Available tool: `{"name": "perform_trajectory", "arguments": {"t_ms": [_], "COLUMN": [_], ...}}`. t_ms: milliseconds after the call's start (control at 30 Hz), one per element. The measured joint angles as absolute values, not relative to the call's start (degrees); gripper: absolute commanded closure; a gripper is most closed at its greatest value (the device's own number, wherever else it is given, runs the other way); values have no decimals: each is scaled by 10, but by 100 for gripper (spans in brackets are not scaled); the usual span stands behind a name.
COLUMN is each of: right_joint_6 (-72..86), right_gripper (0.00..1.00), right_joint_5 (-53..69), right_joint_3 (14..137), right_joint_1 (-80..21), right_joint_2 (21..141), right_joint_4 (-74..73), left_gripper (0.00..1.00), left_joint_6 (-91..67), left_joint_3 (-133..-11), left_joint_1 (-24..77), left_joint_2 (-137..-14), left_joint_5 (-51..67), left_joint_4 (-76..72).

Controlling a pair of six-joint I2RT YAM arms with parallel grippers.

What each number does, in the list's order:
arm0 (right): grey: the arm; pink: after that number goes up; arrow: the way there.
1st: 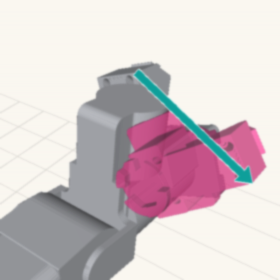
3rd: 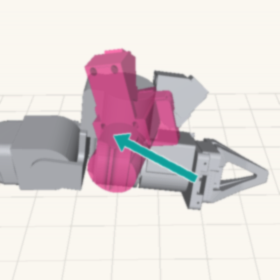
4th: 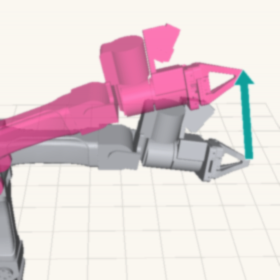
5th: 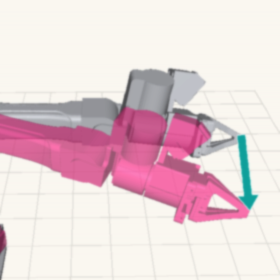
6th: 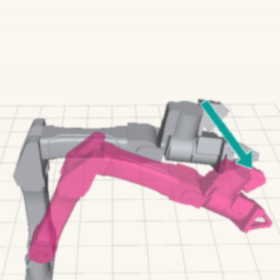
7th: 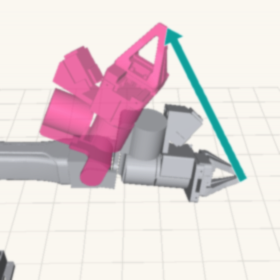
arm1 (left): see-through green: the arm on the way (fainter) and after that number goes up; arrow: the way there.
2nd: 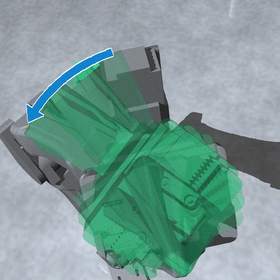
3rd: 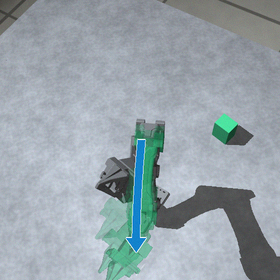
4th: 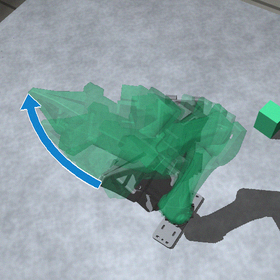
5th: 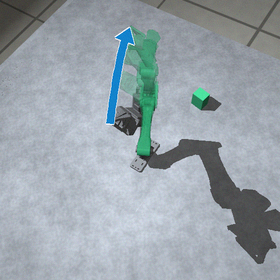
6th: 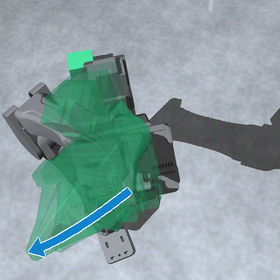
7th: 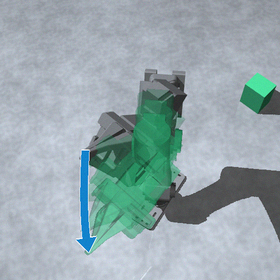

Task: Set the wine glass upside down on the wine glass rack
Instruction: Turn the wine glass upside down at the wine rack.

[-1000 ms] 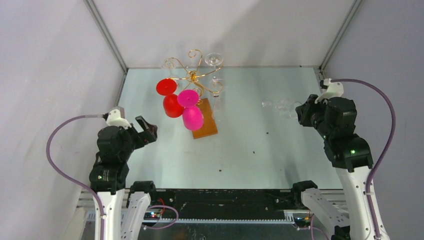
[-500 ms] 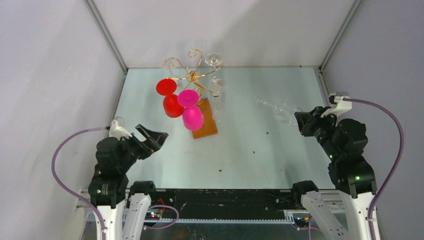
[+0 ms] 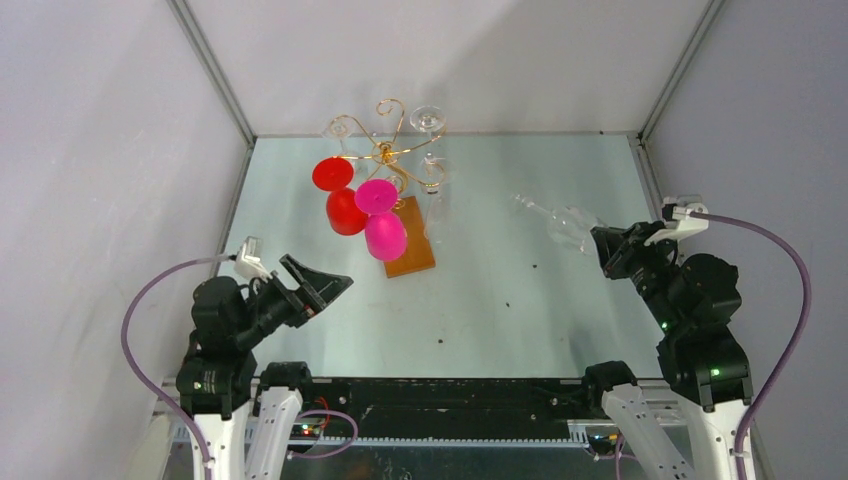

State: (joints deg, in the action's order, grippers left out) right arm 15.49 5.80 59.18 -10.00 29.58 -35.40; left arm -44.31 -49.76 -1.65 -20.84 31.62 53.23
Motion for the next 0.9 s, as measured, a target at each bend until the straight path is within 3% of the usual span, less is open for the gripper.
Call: {"name": "perform_trajectory", "arguments": {"t_ms": [567,767,900], "right_joint_6": [115,84,36], "right_gripper": [100,100,100], "right_joint_5": [-3,-124,-261], "right_joint_3": [616,640,646], "right_joint_1": [-131,-241,-375], "right_joint_2": [319,366,388], "right_joint_4": [-322,-332,-334], "left_gripper": [1,2,2], "left_joint_6": [-530,-556,-566], "left_joint_3": [-536,-559,-590], "left_joint_1": [-16,-9,23], "left_joint_2": [-227,-256,-293], "left_joint_5": [425,427,424], "left_joint_4": [465,422,406]}}
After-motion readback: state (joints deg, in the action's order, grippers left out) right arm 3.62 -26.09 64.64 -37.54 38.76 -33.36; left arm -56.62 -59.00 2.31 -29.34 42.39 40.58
